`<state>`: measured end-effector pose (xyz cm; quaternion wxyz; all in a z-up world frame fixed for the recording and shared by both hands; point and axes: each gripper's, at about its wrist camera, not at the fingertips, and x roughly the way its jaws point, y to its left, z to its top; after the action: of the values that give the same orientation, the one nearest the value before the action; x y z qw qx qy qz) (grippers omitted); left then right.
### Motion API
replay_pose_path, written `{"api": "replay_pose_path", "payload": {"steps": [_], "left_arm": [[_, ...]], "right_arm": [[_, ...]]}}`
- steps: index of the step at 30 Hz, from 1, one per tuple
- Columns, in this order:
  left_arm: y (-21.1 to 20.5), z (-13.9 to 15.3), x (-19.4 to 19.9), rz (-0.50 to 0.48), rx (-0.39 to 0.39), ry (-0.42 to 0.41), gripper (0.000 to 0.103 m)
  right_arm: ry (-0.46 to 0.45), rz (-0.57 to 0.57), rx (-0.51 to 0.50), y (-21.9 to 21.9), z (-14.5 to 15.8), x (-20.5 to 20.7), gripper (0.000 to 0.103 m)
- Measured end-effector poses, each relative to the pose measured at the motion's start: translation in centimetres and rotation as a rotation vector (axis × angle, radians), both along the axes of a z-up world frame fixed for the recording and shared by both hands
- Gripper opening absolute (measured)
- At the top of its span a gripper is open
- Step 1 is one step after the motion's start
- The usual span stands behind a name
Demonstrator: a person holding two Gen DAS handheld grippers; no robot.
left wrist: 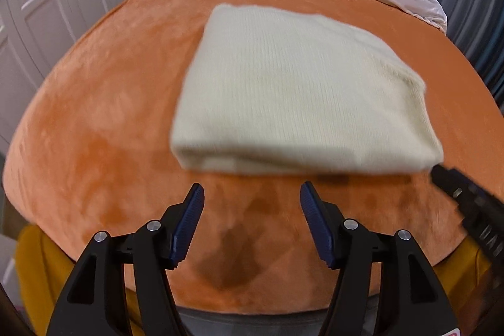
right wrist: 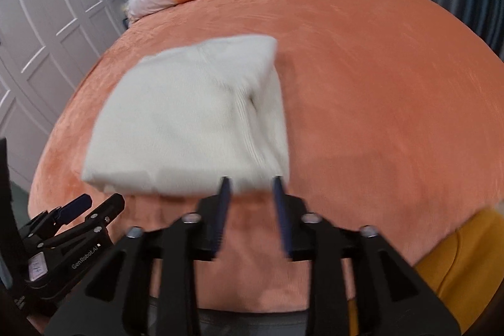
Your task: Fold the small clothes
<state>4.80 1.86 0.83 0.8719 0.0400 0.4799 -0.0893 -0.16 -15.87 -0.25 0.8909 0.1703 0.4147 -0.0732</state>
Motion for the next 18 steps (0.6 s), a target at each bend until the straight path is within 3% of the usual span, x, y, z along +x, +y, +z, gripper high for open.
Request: {"api": "replay_pose_path", "payload": {"steps": [5, 8, 11, 14, 18], "left_arm": [[-0.8, -2.4, -1.4, -0.001, 0.042, -0.027, 0.065], [-1.0, -3.4, -1.9, 0.005, 0.06, -0.074, 0.073], [-1.1, -3.6, -1.8, 0.008, 0.07, -0.092, 0.078], [-0.3, -4.1, -1.5, 0.038, 0.044, -0.093, 0.089], [-0.1, -4.5, -1.8, 0.049, 0.053, -0.125, 0.091]], "right_arm": [[0.005, 0.032, -0.064, 1.5, -2.8, -1.0, 0.037], [-0.009, 0.042, -0.082, 2.0, -3.9, -1.2, 0.048], [-0.021, 0.057, -0.124, 2.7, -4.4, -1.5, 0.053], [-0.033, 0.054, -0.144, 2.9, -4.6, -1.7, 0.054], [-0.04, 0.049, -0.168, 3.1, -4.8, -1.7, 0.055]]}}
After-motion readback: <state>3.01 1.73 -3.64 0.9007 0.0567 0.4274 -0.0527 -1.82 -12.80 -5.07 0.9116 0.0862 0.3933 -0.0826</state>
